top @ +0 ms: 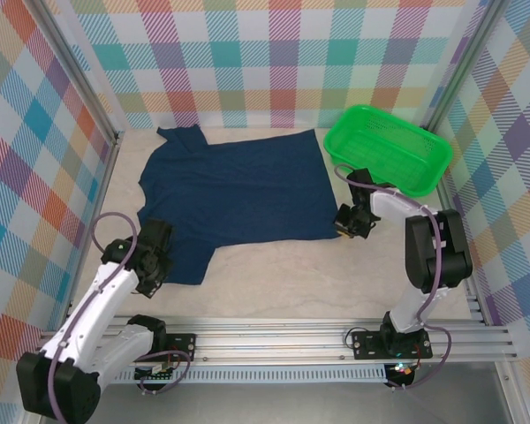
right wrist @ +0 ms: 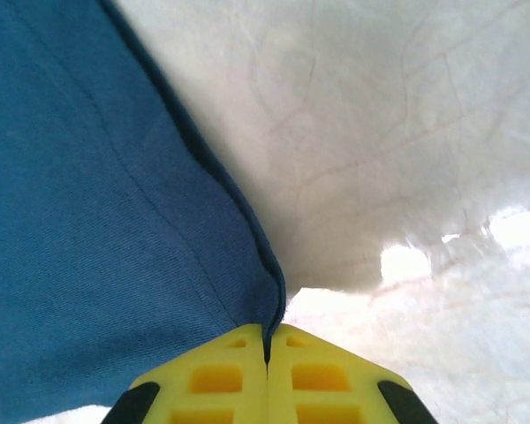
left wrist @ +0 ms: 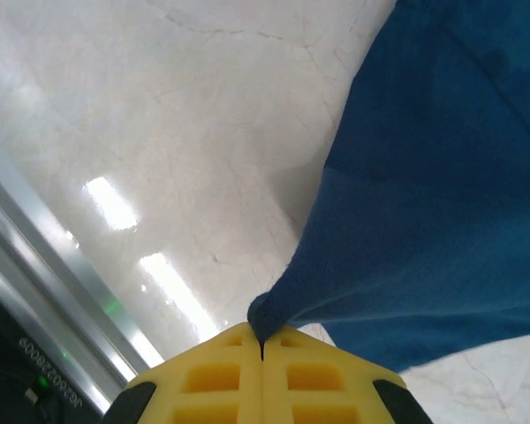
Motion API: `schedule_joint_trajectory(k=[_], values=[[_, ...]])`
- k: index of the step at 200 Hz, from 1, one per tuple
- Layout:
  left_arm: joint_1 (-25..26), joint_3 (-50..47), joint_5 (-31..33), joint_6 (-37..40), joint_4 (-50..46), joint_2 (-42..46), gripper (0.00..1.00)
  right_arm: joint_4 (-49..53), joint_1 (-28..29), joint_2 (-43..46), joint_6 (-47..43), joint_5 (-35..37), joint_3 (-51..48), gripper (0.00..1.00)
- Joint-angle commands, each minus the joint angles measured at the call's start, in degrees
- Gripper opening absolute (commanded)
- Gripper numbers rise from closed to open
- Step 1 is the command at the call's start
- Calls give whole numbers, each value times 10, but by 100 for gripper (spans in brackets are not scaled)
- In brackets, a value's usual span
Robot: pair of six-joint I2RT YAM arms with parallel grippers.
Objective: Fold and stack the t-shirts
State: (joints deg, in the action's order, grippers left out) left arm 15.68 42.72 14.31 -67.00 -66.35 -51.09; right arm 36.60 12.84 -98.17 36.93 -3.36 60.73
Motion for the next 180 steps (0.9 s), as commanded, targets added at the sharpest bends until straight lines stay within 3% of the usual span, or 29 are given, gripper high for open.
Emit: schedule_joint_trajectory(k=[1,47,92,115,133,180], values=[[40,17,38,-101,-103,29,0,49,12,34,-18,9,-22,0],[120,36,65,-211,-168,65,0,91,40,101,-9,8,-64,0],[237,117,167,-323,-259,41,0,146,79,194,24,11,-108,0],[245,118,188,-264,-187,20,0,147,84,231,43,12,-124,0],[233,114,200,-173,-91,1,0,141,83,224,42,24,-105,0],[72,137,71,25,108,-88,0,137,66,128,24,20,-8,0]])
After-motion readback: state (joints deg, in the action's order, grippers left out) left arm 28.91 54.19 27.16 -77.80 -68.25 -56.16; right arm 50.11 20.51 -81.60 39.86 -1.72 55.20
